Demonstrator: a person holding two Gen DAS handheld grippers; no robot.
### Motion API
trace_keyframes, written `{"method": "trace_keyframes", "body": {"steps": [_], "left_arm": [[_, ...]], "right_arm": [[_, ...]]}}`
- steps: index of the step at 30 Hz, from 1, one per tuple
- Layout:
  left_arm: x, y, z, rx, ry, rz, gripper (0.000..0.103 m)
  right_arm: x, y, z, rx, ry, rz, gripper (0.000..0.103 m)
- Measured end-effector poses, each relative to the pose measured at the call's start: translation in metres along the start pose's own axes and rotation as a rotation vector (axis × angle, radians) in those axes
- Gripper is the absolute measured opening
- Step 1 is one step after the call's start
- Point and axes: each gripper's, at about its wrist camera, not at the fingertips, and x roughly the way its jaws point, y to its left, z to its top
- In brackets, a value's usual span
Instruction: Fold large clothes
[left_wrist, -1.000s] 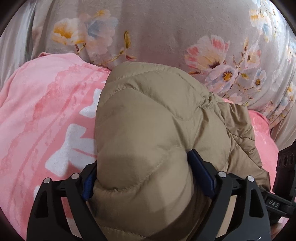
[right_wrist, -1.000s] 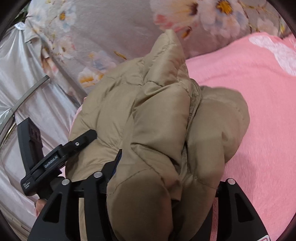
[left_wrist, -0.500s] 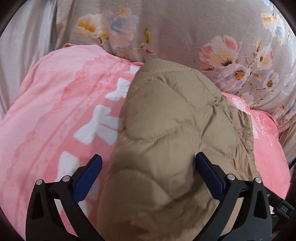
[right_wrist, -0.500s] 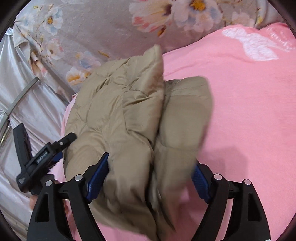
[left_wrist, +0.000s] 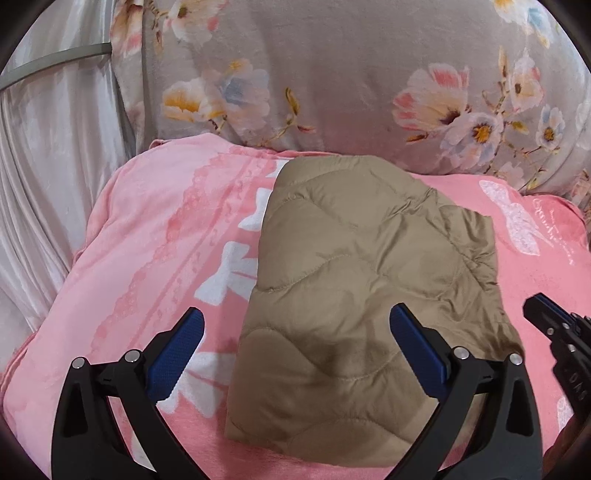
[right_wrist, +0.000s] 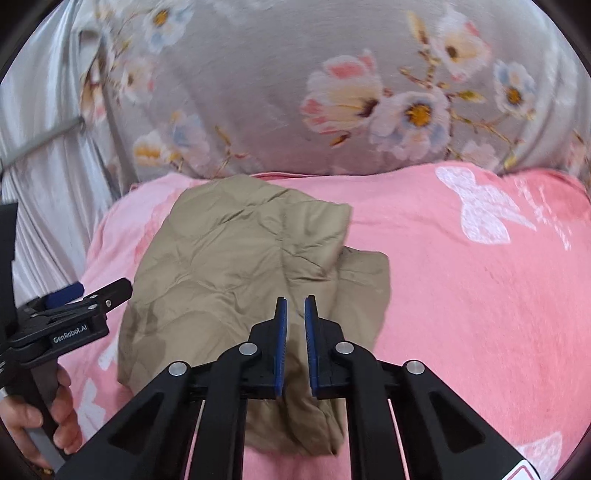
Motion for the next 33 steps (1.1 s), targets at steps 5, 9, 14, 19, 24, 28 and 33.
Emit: {"method": "trace_keyframes", "body": {"steps": [5,9,14,19,24,28,33], "left_arm": [[0.034,0.000,-0.013,-0.029,0.074,-0.004,0.098],[0.052,0.002,-0.024,-0.047,0.084,-0.038,0.098],[0.065,-0.004,-0.030,-0.050,0.059,-0.030,0.098],[0.073,-0.008,-0.033,-0.042,0.030,-0.021,0.098],[0.077,-0.007,-0.038,-0.037,0.000,-0.026,0.098],[0.078,-0.009,-0.040,-0.036,-0.020,-0.017,0.098],[0.078,-0.010,-0.043,-0.034,-0.042,-0.002,0.098]], "right_arm": [[0.045,0.012,-0.001,-0.021,0.064,-0.023,0.007],[0.080,0.004,-0.011,-0.019,0.096,-0.051,0.003],[0.102,-0.007,-0.015,0.033,0.110,-0.018,0.002],[0.111,-0.004,-0.020,0.014,0.081,-0.029,0.002],[0.116,-0.004,-0.022,0.014,0.067,-0.023,0.002],[0.117,-0.004,-0.021,0.009,0.068,-0.029,0.002],[0.118,-0.002,-0.021,-0.001,0.071,-0.035,0.003]]}}
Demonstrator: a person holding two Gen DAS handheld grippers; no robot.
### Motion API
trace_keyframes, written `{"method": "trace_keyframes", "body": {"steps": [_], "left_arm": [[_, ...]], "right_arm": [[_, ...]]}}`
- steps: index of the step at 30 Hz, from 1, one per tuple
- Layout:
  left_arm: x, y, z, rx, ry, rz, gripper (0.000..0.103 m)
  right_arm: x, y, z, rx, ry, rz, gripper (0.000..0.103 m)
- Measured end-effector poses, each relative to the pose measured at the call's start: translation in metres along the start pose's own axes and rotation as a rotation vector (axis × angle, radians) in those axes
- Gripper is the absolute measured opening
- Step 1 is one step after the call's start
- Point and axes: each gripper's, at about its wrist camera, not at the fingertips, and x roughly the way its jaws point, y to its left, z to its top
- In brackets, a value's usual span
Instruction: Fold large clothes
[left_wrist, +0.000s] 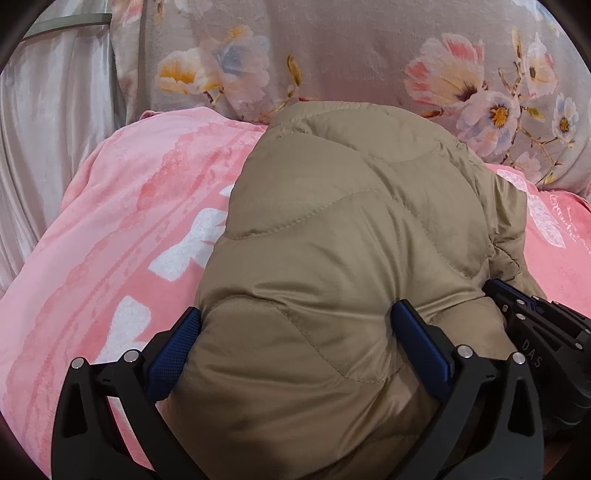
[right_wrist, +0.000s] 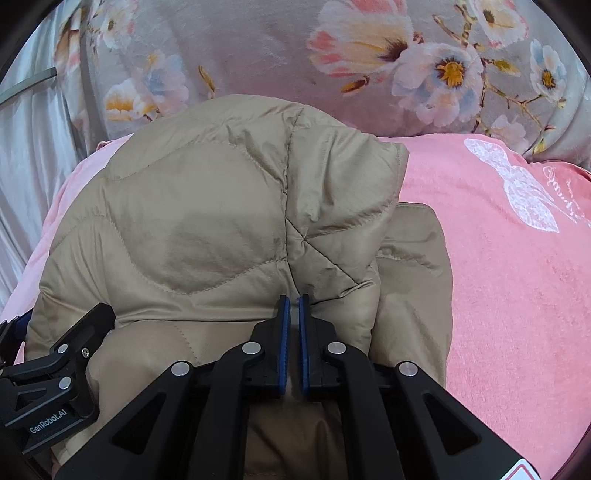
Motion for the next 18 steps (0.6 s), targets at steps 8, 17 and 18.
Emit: {"method": "trace_keyframes", "body": {"steps": [8,17,18], "left_arm": [[0.0005,-0.0006,-0.0019,-0.004,-0.012,0.005,0.098],[-0.0015,0.0035,-0.0009,-0.017,-0.029,-0.009,0.098],[-0.0034,0.0049,-0.0012,-0.023,-0.038,-0.016,0.098]], "right_arm": [[-0.0001,0.0015,-0.0003,-0.005,0.001,-0.005,0.003],[-0.0001,0.0011,0.0011,-0.007,0.002,-0.005,0.004],[-0.0011,0.0006,0.0012,-0.002,-0.004,-0.001,0.003]]}}
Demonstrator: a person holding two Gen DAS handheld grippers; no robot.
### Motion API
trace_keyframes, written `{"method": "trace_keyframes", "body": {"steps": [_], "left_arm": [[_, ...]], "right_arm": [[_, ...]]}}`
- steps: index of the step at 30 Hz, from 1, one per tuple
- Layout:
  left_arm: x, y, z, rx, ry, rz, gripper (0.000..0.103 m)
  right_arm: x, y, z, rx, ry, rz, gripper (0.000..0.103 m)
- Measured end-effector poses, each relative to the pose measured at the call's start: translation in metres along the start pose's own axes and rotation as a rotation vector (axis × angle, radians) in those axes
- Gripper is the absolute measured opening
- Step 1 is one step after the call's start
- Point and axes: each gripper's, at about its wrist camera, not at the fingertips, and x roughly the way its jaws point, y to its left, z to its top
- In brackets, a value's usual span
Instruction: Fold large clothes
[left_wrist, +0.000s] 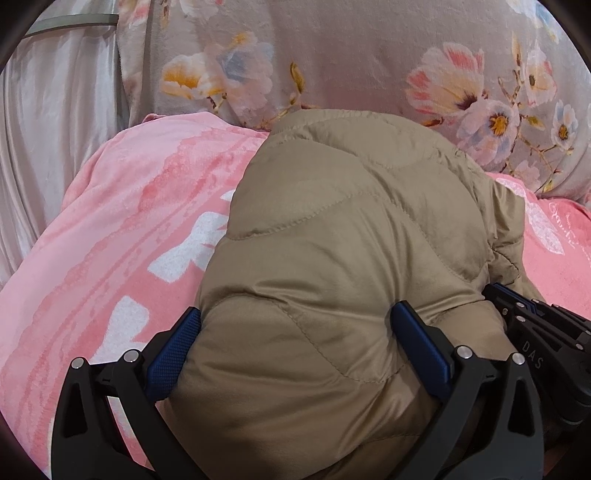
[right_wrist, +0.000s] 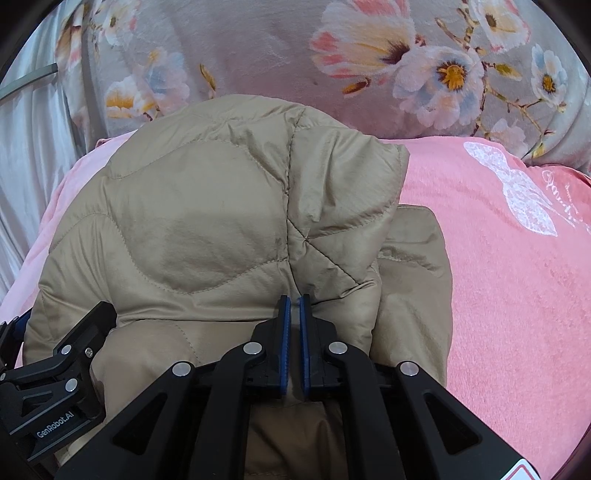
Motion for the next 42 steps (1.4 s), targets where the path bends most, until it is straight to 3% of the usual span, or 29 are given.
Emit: {"method": "trace_keyframes", "body": {"steps": [5,7,8,9,13,16,17,23,27,42], "left_arm": [[-0.031,0.001,-0.010,-0.009,-0.038,0.040,0.098],[-0.058,-0.001,-0.024,-0.004,-0.063,0.037,0.098],[-0.077,-0.004,-0.036,0.010,-0.076,0.038,0.098],[-0.087,-0.006,-0.043,0.020,-0.077,0.035,0.098],[-0.117,-0.018,-0.079,0.017,0.029,-0.033,0.098],[-0.128,-0.026,-0.101,0.004,0.093,-0.006,0.098],[-0.133,-0.030,-0.106,0.006,0.103,0.004,0.098],[-0.146,-0.039,-0.128,-0.011,0.137,0.036,0.098],[-0.151,-0.042,-0.137,-0.008,0.143,0.101,0.098],[-0.145,-0.049,-0.139,0.044,0.157,0.136,0.098]], "right_arm": [[-0.026,-0.006,-0.005,0.042,-0.056,-0.006,0.005],[-0.059,-0.009,-0.019,0.058,-0.101,-0.008,0.025],[-0.083,-0.011,-0.033,0.049,-0.138,-0.014,0.052],[-0.102,-0.013,-0.047,0.035,-0.166,-0.024,0.066],[-0.140,-0.023,-0.092,-0.018,-0.089,-0.041,0.067],[-0.163,-0.034,-0.116,-0.011,-0.042,-0.052,0.069],[-0.169,-0.038,-0.126,-0.002,-0.024,-0.058,0.073],[-0.181,-0.040,-0.158,0.028,0.060,-0.053,0.074],[-0.184,-0.027,-0.165,-0.036,0.055,-0.099,0.074],[-0.176,-0.035,-0.167,0.000,0.095,-0.089,0.075]]}}
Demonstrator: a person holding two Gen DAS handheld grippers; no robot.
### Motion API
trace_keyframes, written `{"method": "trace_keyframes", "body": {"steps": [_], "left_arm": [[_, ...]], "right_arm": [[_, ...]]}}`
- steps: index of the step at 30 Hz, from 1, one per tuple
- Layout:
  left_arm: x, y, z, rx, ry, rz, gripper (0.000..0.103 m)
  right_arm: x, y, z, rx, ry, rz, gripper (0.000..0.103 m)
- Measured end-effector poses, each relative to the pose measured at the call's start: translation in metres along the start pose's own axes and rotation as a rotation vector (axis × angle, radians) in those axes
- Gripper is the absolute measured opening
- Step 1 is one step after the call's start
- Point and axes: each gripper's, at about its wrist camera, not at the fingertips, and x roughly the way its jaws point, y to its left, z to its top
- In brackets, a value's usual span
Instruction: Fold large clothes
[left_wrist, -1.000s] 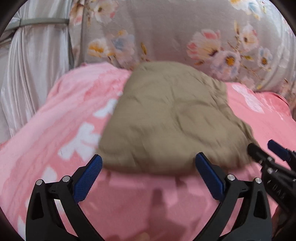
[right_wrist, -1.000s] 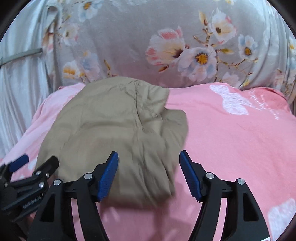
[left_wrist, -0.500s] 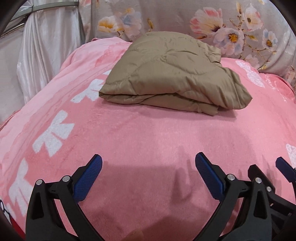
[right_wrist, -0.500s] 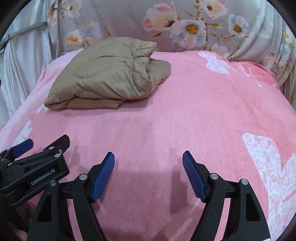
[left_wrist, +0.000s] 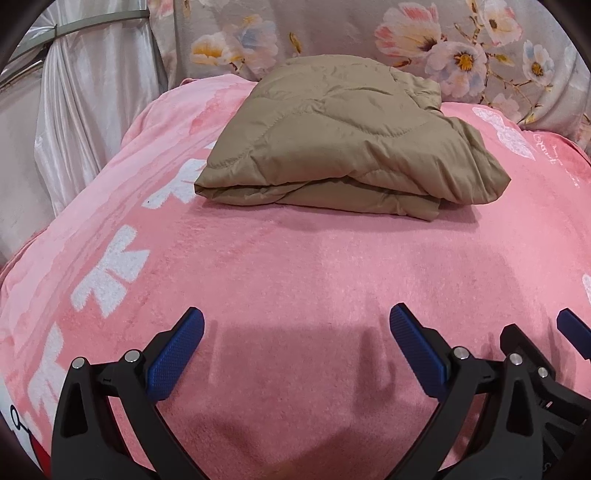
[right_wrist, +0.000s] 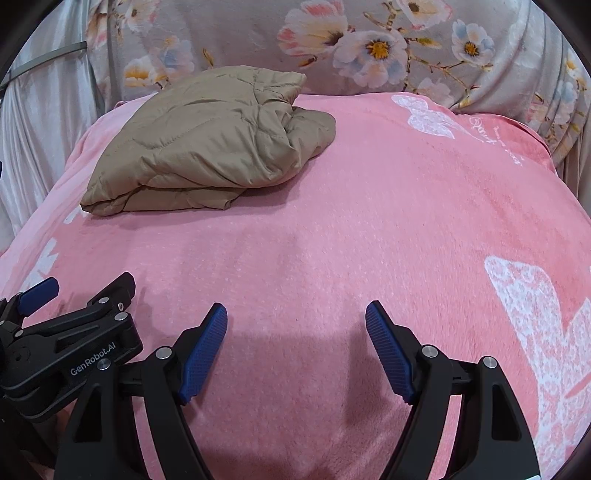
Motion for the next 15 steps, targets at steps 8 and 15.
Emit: {"method": "trace_keyframes", "body": {"steps": [8,15], "left_arm": [[-0.0004,-0.0003,-0.0001,0.002,-0.002,-0.001,0.098],[-0.0013,0.0002,0.0003,0.000,-0.004,-0.002,0.098]], "right_arm": [[0.0006,0.0003,-0.0007,0.000,-0.002,-0.005,0.075],[0.0006,-0.0003,-0.0011,-0.002,-0.004,-0.009,0.075]]}}
